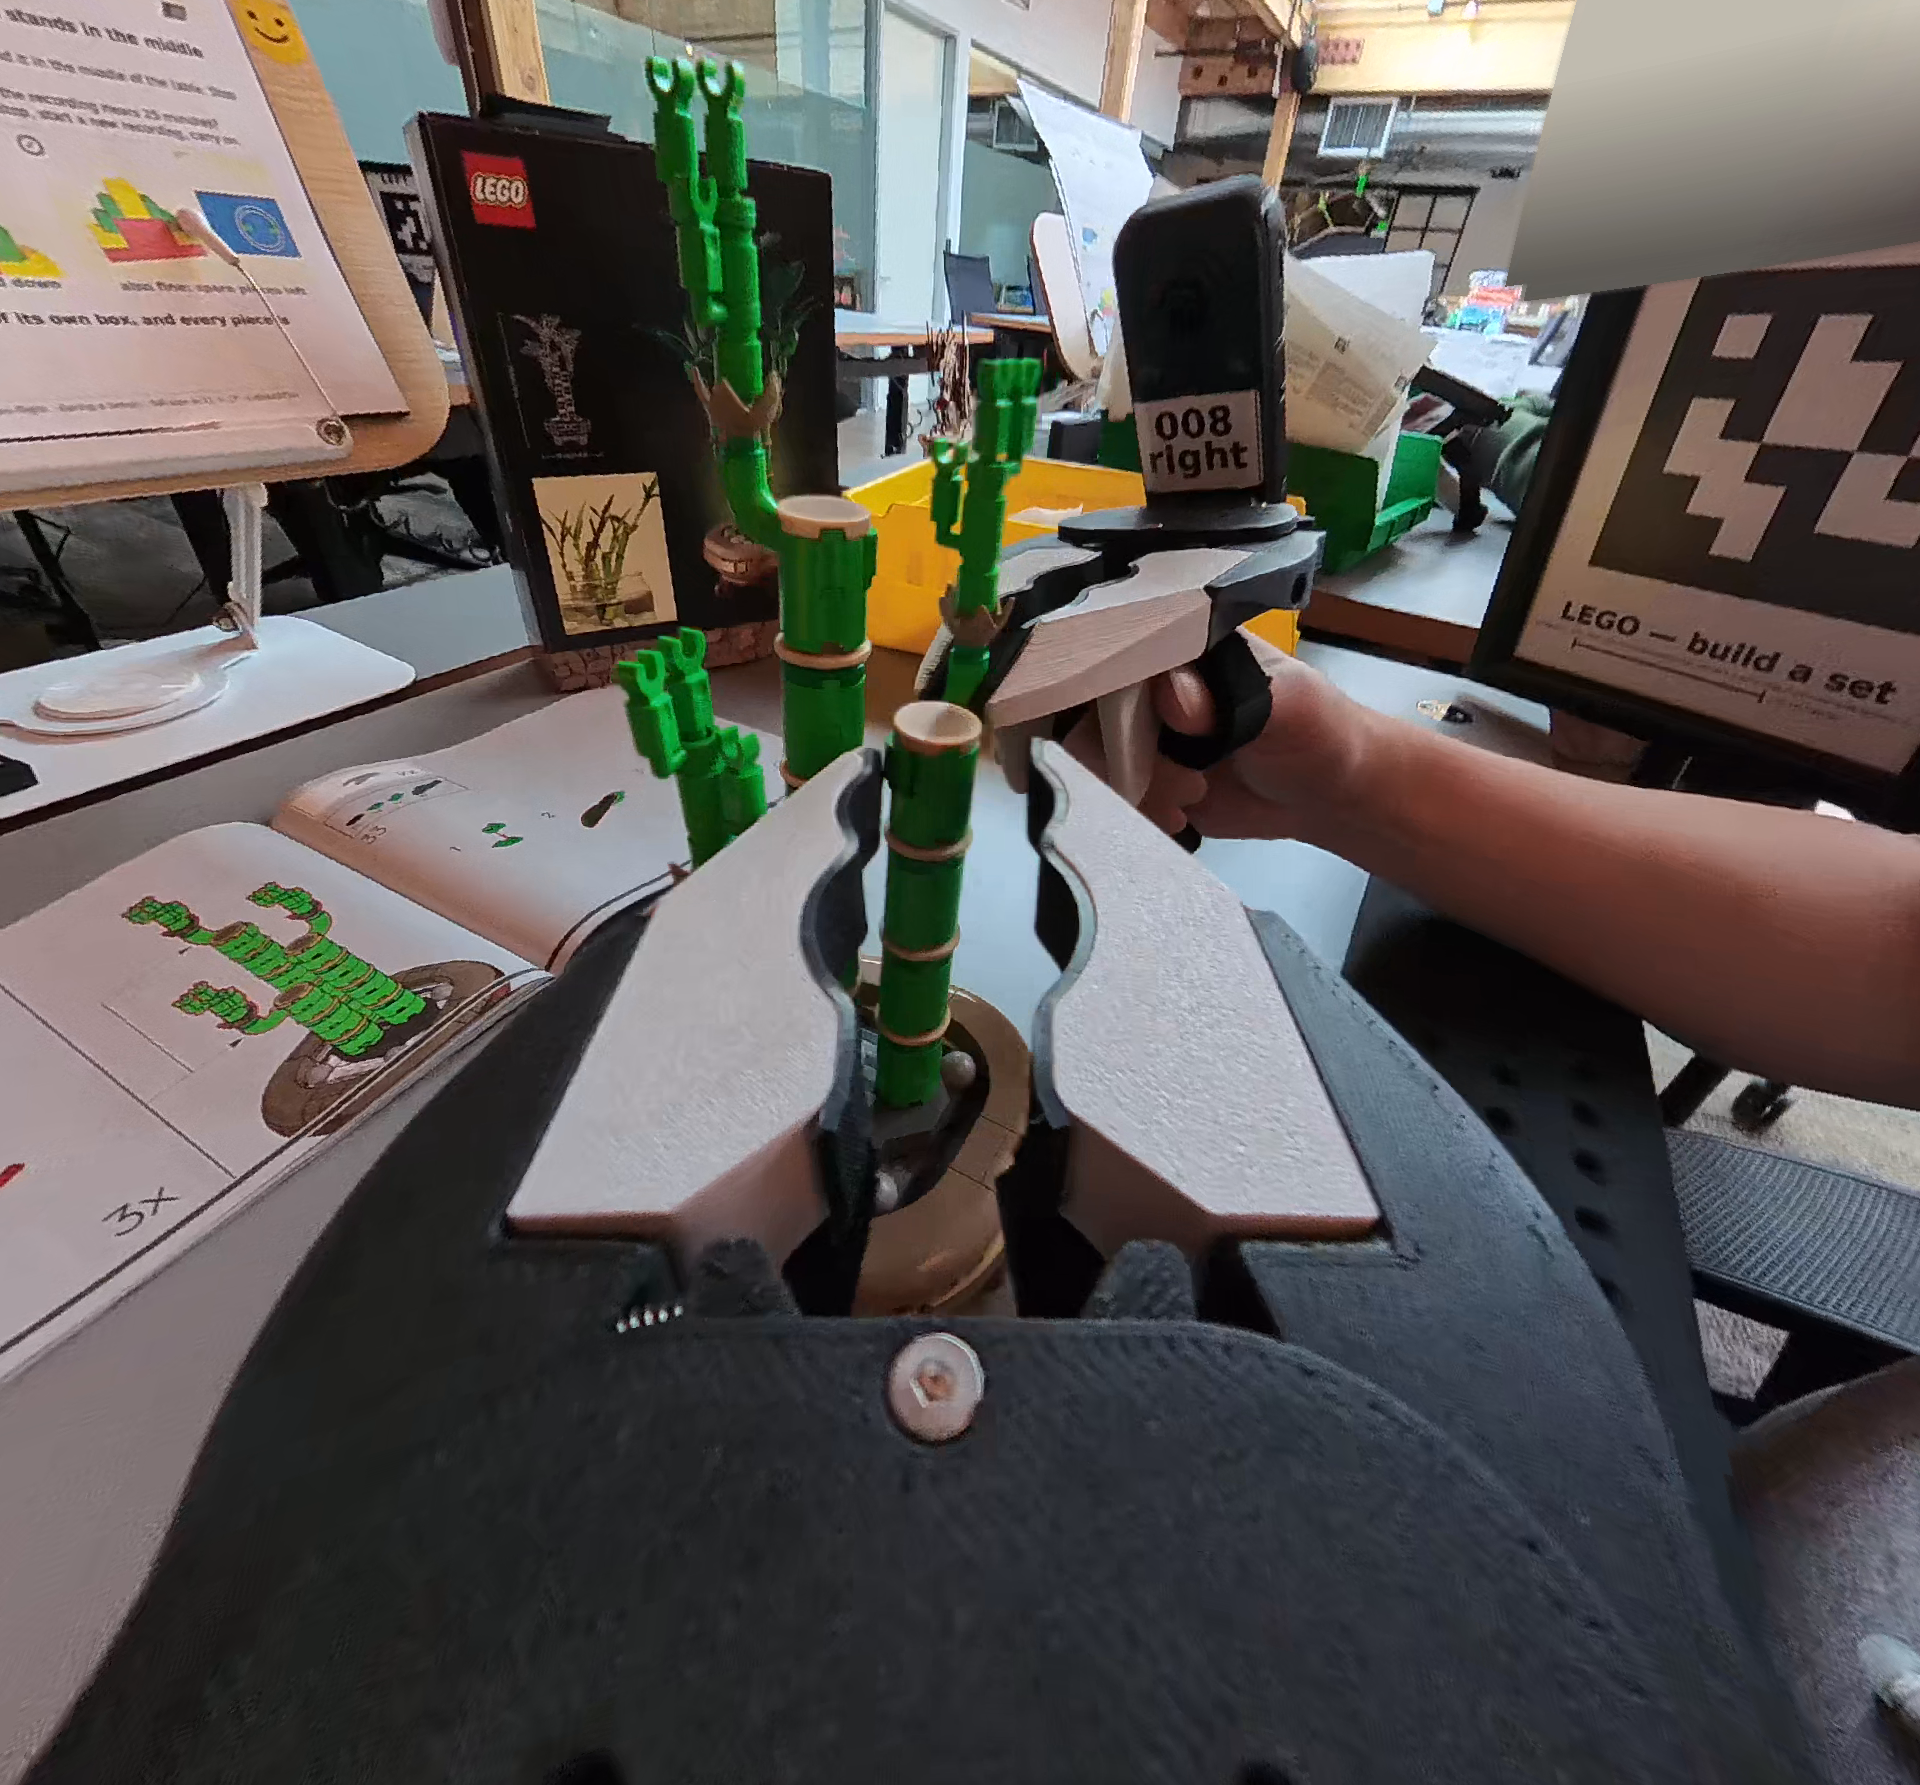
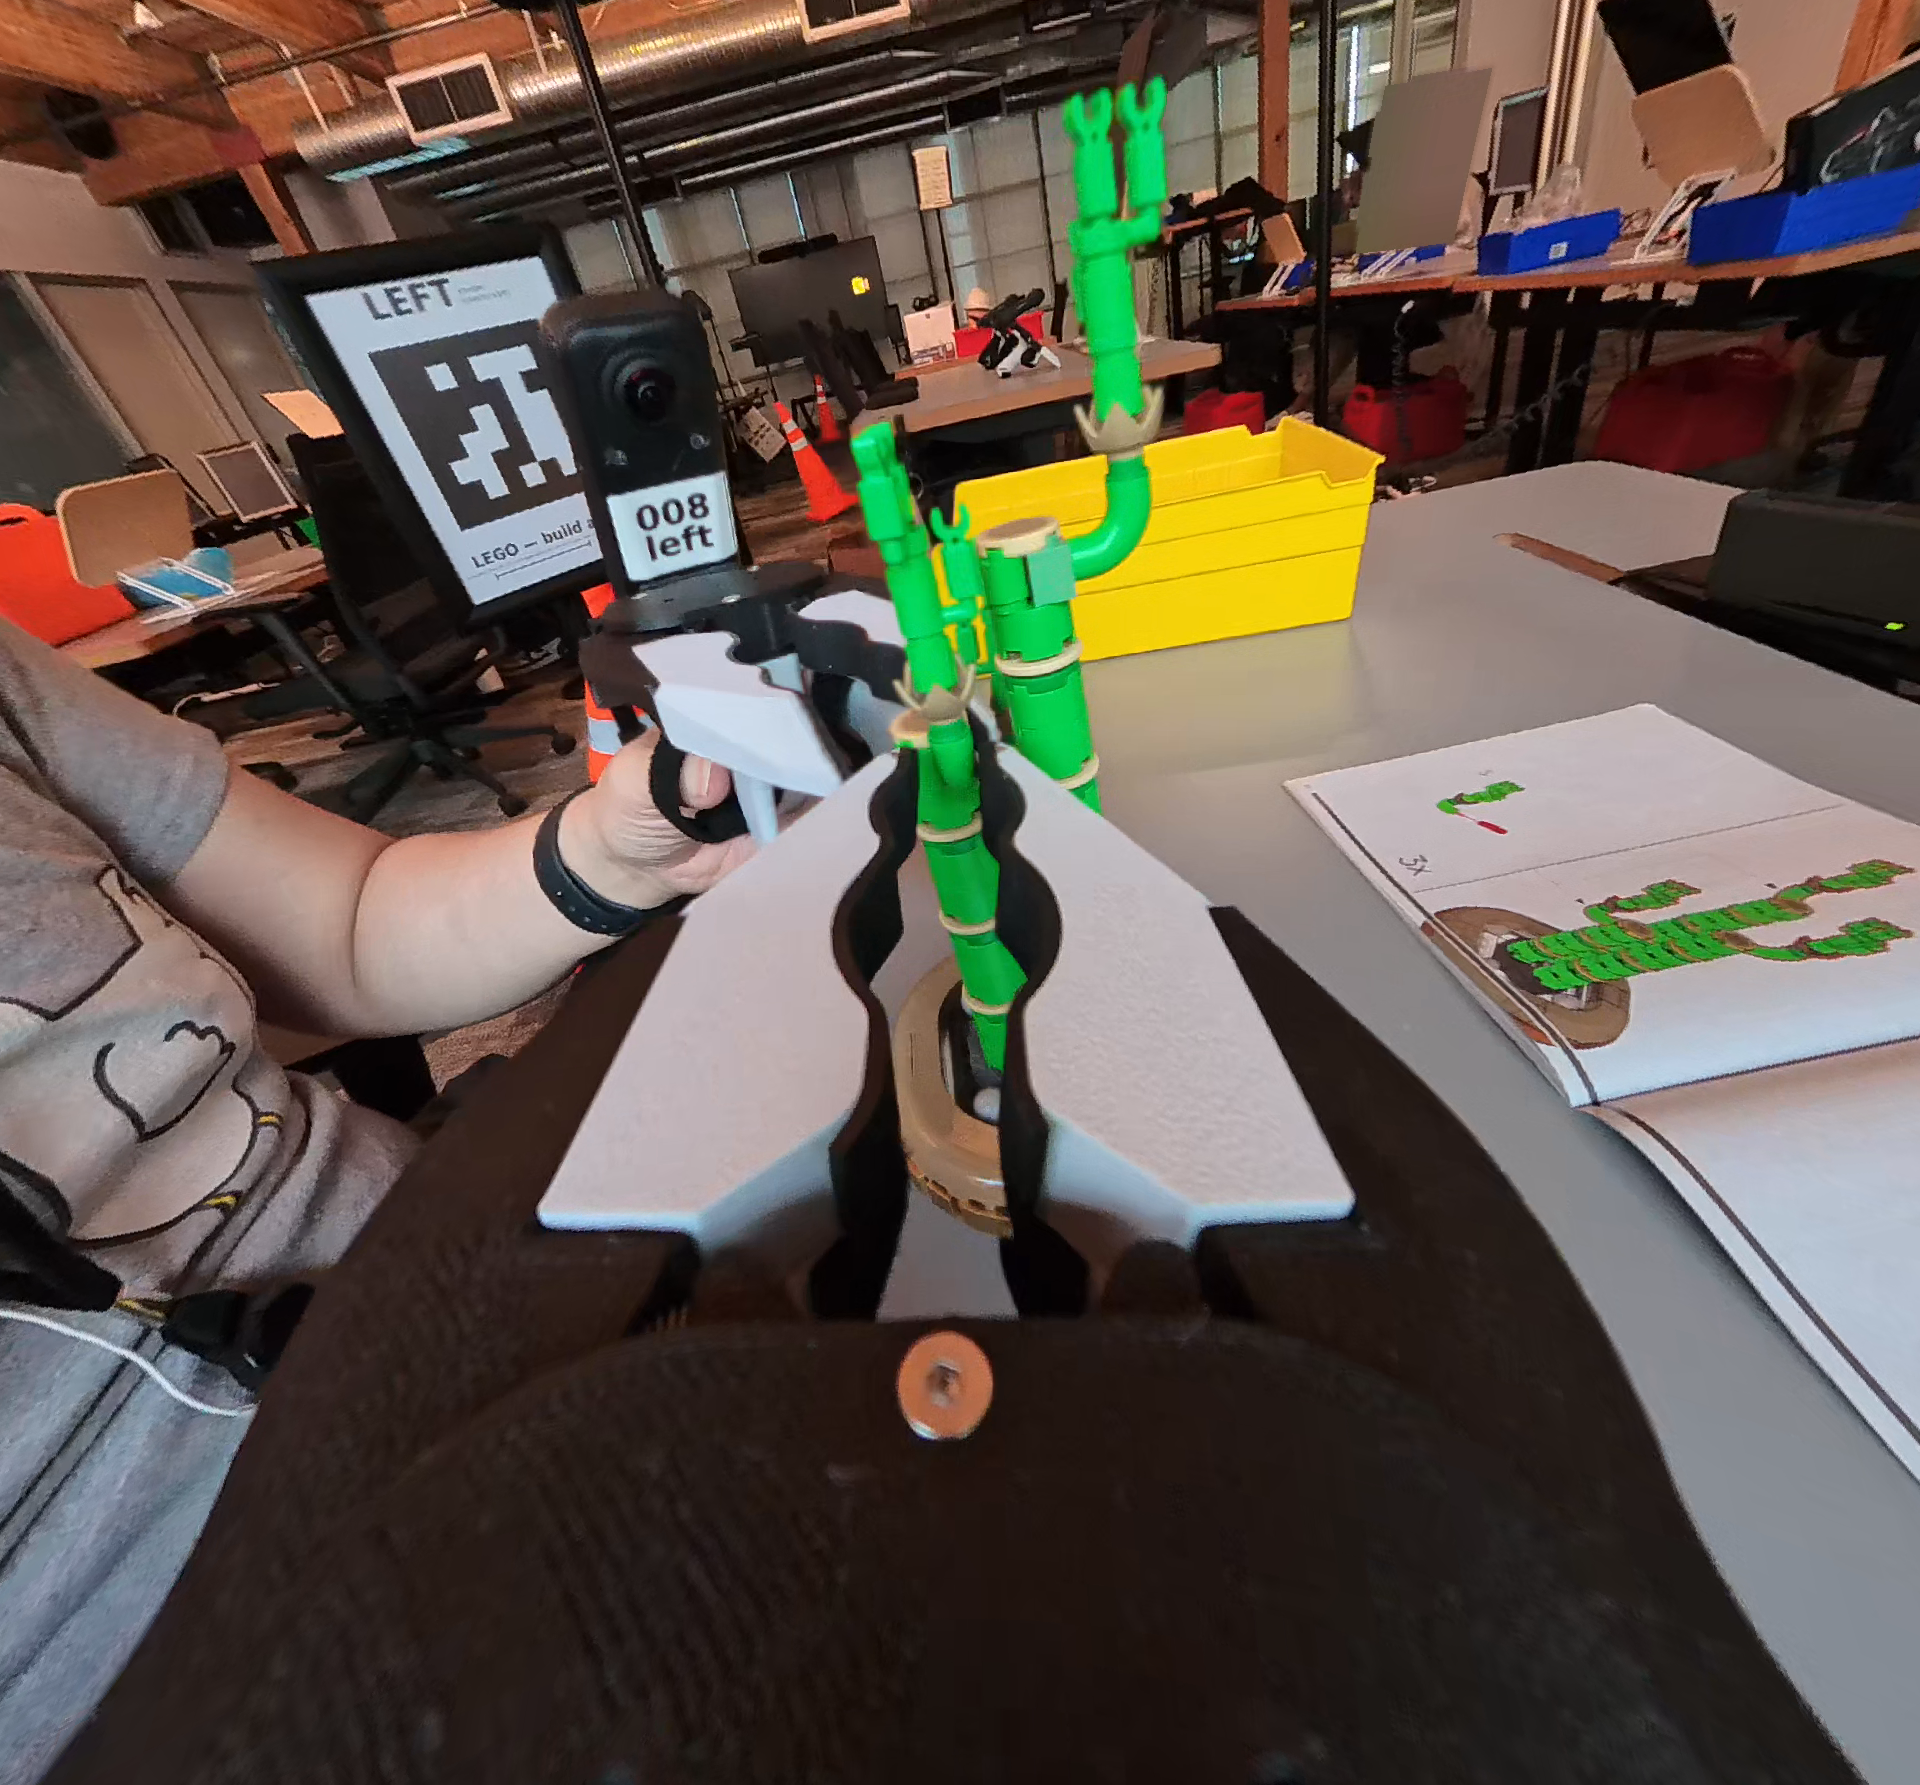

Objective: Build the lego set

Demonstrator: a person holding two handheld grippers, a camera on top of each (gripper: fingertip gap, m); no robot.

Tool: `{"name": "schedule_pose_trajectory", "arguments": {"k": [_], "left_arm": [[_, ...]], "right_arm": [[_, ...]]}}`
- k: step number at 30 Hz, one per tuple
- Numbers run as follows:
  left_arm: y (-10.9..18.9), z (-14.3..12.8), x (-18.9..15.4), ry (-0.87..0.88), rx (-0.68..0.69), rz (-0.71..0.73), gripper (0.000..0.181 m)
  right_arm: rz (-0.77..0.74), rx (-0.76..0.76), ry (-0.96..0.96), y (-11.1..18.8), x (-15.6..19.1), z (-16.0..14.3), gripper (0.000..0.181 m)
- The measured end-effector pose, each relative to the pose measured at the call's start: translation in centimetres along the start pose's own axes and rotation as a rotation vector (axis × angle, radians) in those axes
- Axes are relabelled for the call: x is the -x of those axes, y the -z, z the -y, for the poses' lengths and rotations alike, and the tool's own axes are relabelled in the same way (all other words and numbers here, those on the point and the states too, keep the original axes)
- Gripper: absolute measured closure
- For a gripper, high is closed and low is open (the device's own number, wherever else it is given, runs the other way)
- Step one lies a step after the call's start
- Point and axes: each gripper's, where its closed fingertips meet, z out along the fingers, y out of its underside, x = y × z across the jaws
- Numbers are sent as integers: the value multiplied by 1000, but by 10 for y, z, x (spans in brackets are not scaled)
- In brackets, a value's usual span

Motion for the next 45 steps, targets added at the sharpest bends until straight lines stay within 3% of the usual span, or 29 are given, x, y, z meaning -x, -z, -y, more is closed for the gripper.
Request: {"name": "schedule_pose_trajectory", "arguments": {"k": [3,7,14,22,27,45], "left_arm": [[11,1,2,-13,-29,51,150],[21,-3,-1,-52,-13,87,156],[15,9,-4,-267,43,169,159],[1,3,3,-135,78,128,155],[1,3,4,-32,41,42,165],[-1,-3,3,-93,84,21,166]], "right_arm": [[3,-26,6,8,3,5,168],[-45,5,74,13,1,1,168],[-44,9,78,7,-2,-1,165],[-36,15,111,3,-2,-1,165],[-24,32,111,0,-1,-3,175],[-10,42,74,0,1,-4,174]]}}
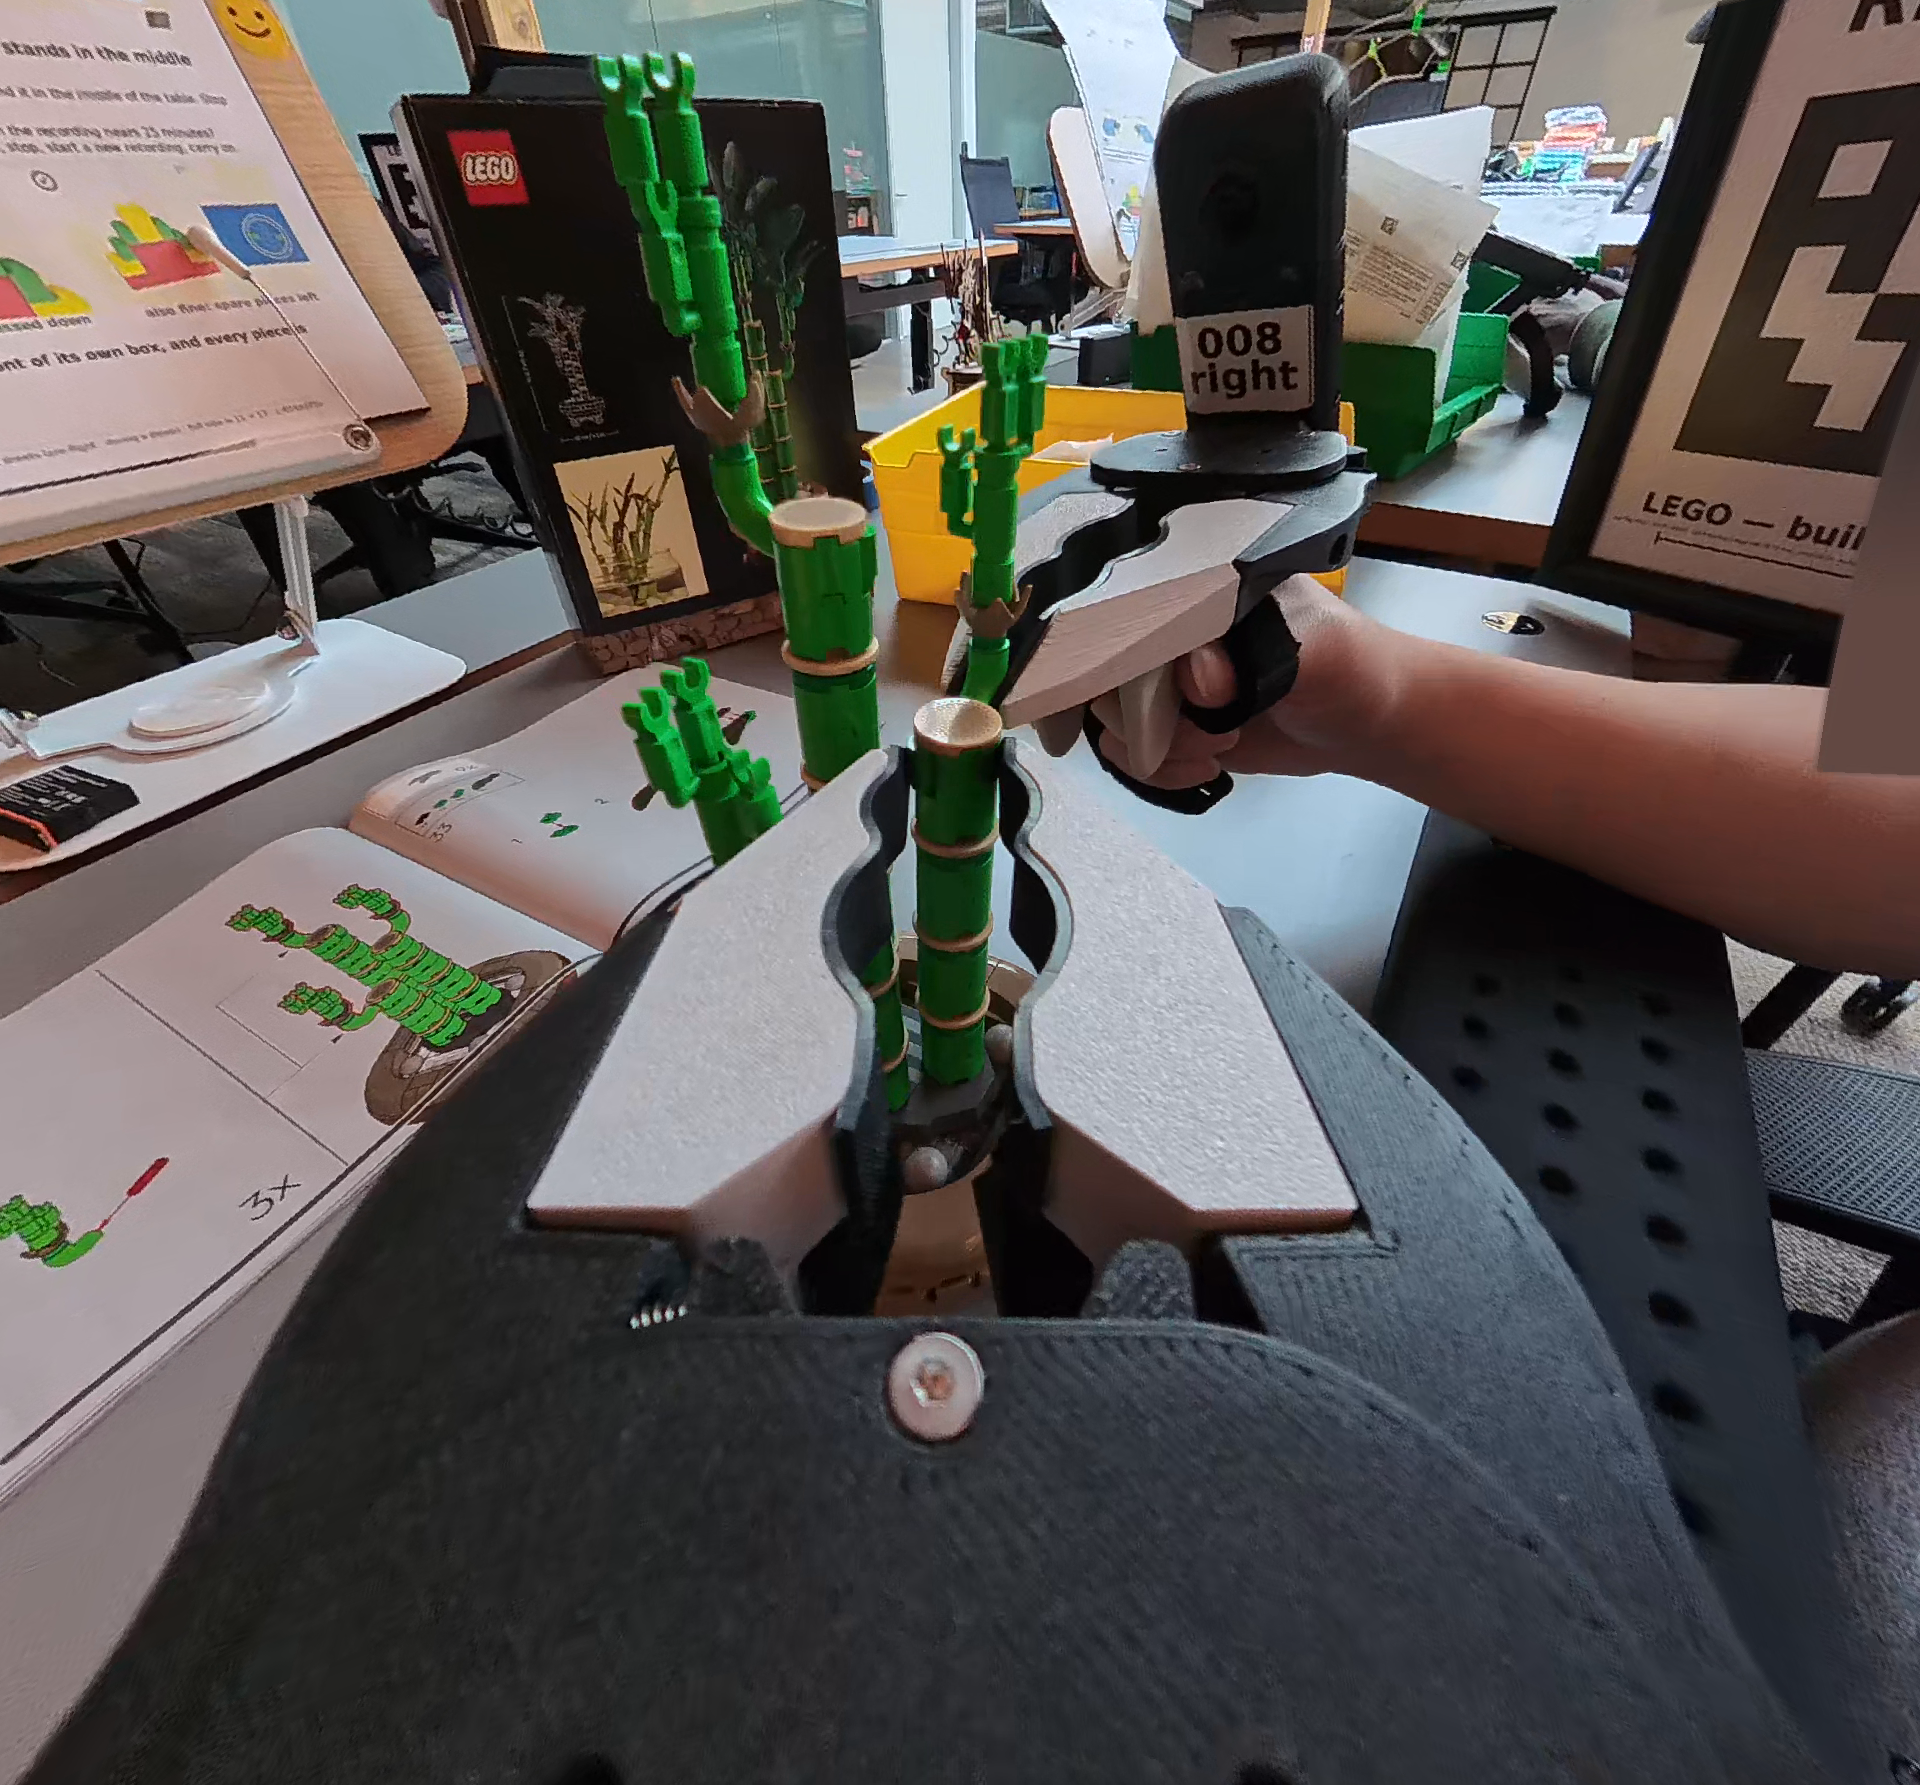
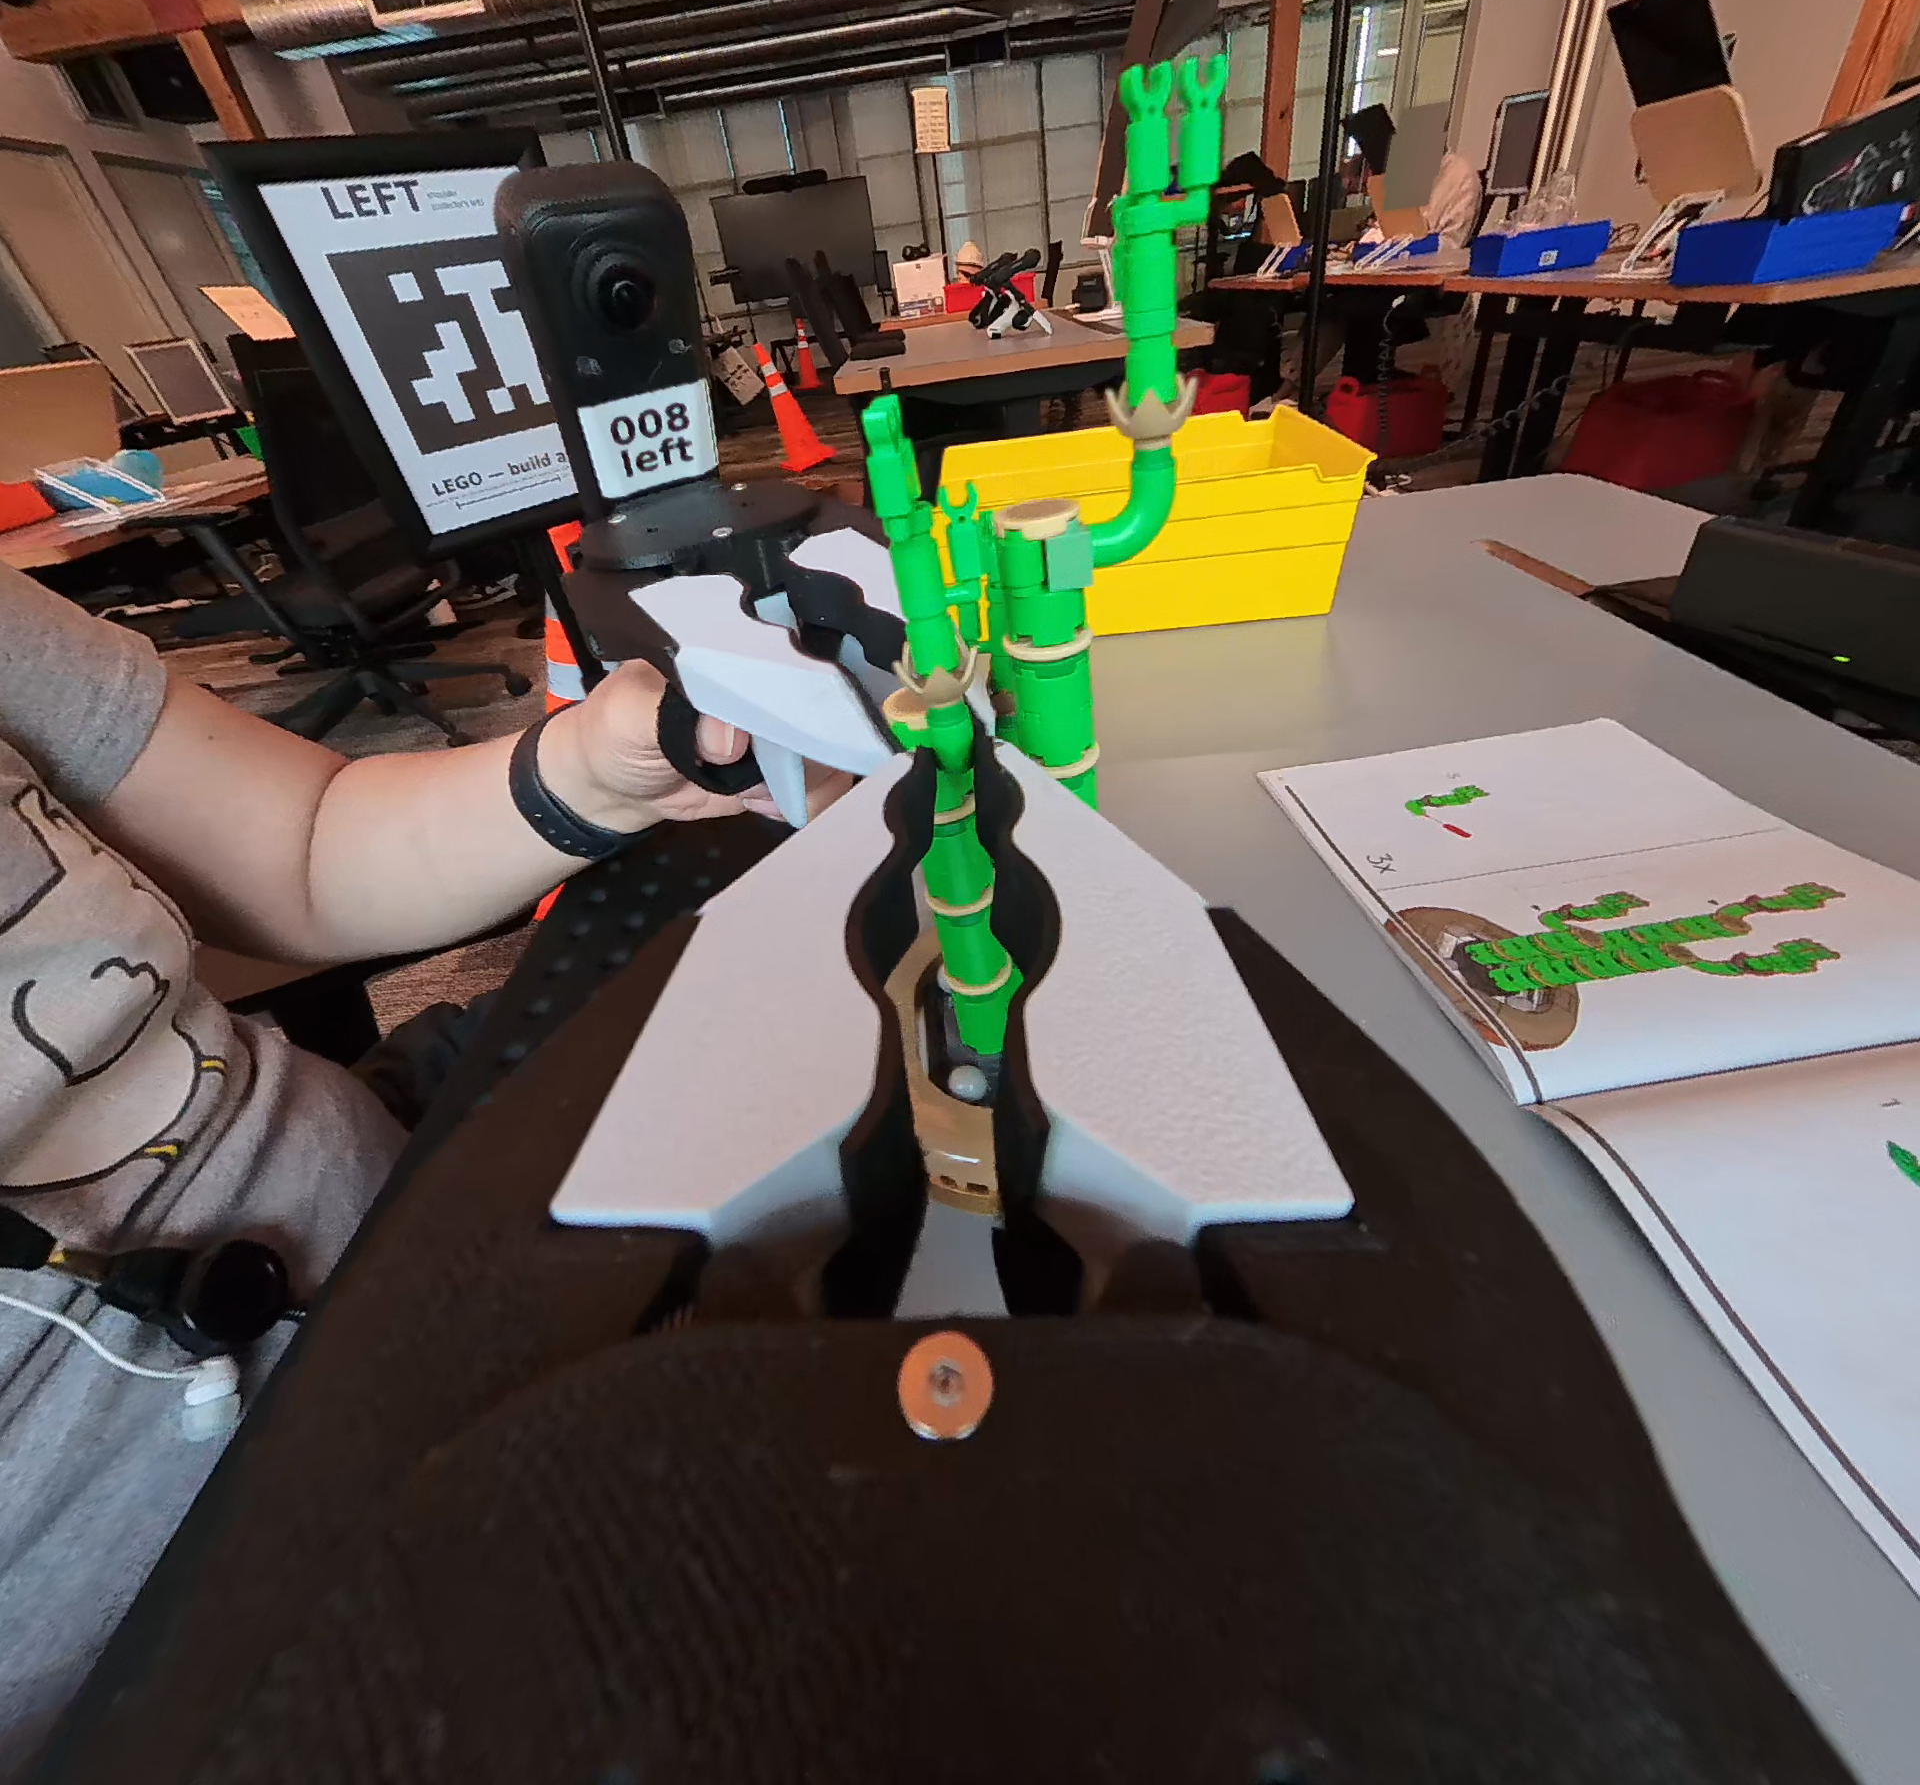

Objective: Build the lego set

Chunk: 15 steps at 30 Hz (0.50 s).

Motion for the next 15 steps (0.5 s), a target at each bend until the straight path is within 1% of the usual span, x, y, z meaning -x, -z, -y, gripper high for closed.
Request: {"name": "schedule_pose_trajectory", "arguments": {"k": [10,15], "left_arm": [[-1,-1,0,-4,8,4,166],[0,0,2,-11,-3,27,166]], "right_arm": [[-16,7,-14,-1,0,-1,174],[-34,-26,-12,-2,-2,1,174]]}}
